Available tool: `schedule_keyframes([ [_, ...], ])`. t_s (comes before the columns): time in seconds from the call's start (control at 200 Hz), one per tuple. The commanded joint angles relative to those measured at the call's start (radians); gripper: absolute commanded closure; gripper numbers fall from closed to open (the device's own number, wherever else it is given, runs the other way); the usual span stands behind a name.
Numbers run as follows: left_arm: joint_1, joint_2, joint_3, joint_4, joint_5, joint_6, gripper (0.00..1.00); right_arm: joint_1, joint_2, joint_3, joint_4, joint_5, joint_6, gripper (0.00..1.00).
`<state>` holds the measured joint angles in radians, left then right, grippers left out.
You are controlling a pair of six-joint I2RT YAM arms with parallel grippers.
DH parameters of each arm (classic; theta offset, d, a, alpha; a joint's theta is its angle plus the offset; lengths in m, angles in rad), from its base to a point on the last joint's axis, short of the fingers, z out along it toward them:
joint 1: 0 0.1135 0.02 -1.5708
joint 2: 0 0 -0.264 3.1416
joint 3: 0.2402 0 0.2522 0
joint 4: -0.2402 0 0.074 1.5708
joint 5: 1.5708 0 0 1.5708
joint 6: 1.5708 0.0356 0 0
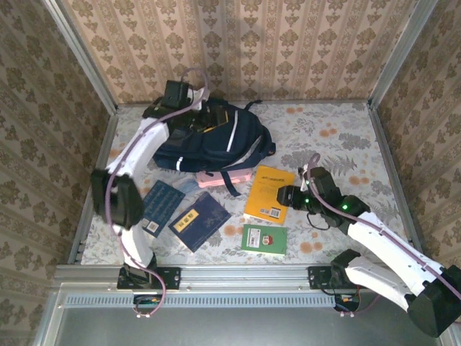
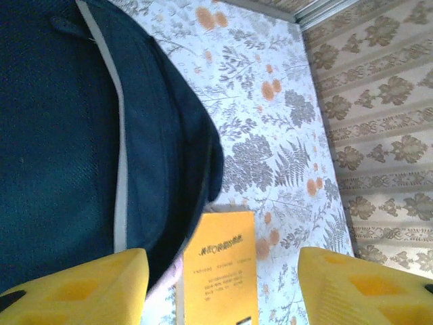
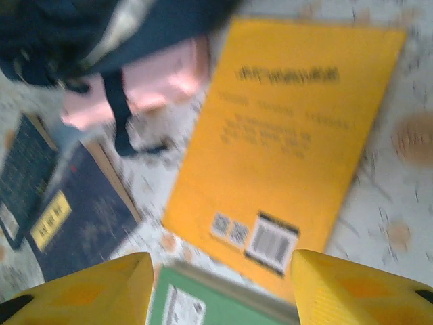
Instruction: Pack the student bag
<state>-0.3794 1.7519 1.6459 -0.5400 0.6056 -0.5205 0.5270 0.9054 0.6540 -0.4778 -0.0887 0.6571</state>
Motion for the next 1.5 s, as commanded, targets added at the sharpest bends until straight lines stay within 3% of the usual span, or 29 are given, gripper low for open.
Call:
schedule_keyframes([
  [0.0, -0.058, -0.146, -0.161, 0.036, -0.055, 0.012, 0.39, 0.033, -0.010, -0.017, -0.200, -0.024, -0.001, 0.41],
  [0.195, -0.217, -0.283, -0.498, 0.049, 0.010, 0.010, 0.37, 0.060, -0.059, -0.055, -0.285, -0.071, 0.031, 0.37],
  [0.445, -0.387, -0.299, -0.728, 0.074, 0.024, -0.006, 0.35, 0.070, -0.105, -0.147, -0.278, -0.164, 0.107, 0.34],
  [0.725, -0.432, -0.213, -0.832, 0.241, 0.127, -0.068, 0.35, 0.070, -0.138, -0.233, -0.185, -0.227, 0.147, 0.33],
  [0.895, -0.439, -0.118, -0.845, 0.355, 0.227, -0.127, 0.47, 0.067, -0.056, -0.273, -0.066, -0.319, 0.136, 0.34],
  [1.165, -0.446, -0.064, -0.870, 0.469, 0.297, -0.193, 0.53, 0.038, -0.032, -0.336, 0.035, -0.374, 0.145, 0.37],
  [1.365, -0.447, -0.032, -0.873, 0.487, 0.323, -0.213, 0.58, 0.022, -0.008, -0.359, 0.096, -0.411, 0.149, 0.38],
  [1.495, -0.444, -0.065, -0.857, 0.398, 0.282, -0.178, 0.57, 0.019, -0.006, -0.372, 0.103, -0.396, 0.153, 0.39],
])
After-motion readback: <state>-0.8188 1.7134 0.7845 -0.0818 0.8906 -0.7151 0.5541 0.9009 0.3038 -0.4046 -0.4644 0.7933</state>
